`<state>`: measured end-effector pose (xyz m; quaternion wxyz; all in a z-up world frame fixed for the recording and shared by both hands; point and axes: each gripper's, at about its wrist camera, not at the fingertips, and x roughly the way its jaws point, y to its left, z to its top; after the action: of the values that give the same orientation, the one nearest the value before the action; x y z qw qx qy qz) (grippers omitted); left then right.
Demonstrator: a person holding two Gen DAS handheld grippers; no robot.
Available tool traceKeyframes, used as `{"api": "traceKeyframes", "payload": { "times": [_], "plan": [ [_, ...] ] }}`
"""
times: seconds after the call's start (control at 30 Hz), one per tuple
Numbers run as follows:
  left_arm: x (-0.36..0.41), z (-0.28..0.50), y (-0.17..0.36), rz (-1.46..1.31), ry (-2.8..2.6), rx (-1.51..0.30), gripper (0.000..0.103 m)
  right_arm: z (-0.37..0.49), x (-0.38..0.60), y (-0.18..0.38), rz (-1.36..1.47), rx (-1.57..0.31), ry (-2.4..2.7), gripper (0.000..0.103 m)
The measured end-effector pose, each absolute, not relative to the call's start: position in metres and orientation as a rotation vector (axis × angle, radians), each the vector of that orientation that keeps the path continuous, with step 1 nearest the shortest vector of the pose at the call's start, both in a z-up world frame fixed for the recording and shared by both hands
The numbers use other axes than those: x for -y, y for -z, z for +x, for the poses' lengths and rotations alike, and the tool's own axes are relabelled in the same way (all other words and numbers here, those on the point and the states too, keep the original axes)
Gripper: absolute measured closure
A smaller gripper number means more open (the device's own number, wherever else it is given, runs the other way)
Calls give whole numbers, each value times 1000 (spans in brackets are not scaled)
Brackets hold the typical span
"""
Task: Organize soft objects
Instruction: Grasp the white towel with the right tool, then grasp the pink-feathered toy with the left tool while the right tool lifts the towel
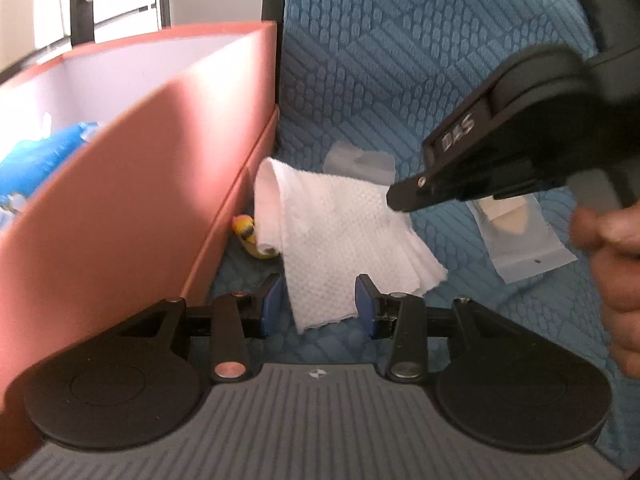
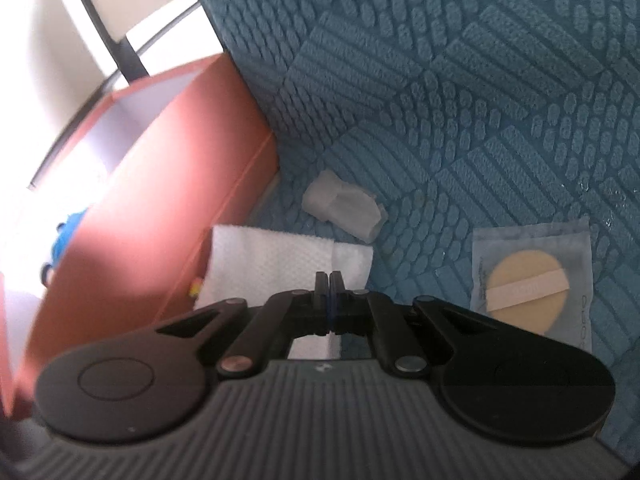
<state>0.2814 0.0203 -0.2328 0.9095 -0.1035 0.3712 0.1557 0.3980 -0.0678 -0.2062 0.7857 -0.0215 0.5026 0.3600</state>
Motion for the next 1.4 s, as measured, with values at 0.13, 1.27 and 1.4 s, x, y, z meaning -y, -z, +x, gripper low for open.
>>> {"api": "traceKeyframes", "payload": {
  "times": [0.13,1.27,1.4],
  "plan": [
    [-22,291,237,-230,-301,-754,71,399,71,202,9,-1096,-793,96],
    [3,292,220,20,-268,-697,71,410,88,201,3,-1064,-598,92],
    [11,299,224,182,-323,-698,71,413,97,198,24,-1053,-573,92]
  ]
}}
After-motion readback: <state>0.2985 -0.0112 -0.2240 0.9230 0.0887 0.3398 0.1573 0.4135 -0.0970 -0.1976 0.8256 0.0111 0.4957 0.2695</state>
